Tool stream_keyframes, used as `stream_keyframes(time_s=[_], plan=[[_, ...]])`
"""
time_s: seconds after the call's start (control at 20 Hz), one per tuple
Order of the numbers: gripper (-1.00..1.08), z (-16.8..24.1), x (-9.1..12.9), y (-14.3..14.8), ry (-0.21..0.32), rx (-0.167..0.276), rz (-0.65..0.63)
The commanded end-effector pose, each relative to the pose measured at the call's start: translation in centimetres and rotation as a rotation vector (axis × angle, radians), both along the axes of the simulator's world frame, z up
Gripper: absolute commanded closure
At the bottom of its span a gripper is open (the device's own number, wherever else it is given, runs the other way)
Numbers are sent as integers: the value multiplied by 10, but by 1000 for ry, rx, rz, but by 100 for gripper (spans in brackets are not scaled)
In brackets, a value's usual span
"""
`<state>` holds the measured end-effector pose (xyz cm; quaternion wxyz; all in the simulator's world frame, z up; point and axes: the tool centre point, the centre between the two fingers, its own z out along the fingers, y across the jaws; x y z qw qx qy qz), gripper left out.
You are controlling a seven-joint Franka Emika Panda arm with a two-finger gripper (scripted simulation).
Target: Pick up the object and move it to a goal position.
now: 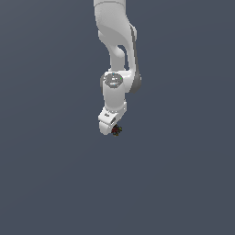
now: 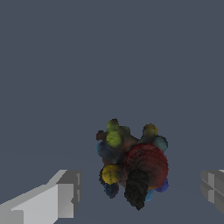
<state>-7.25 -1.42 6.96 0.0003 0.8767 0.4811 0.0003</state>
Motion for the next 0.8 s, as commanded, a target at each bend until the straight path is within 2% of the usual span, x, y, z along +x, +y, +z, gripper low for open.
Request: stream_keyframes(time_s=[0.0,0.5,0.55,0.75], plan=[[-92,-10,-1,0,1,0,1],[-92,-40,-1,0,1,0,4],[108,-40,-1,0,1,0,4],[108,-40,-1,0,1,0,4]])
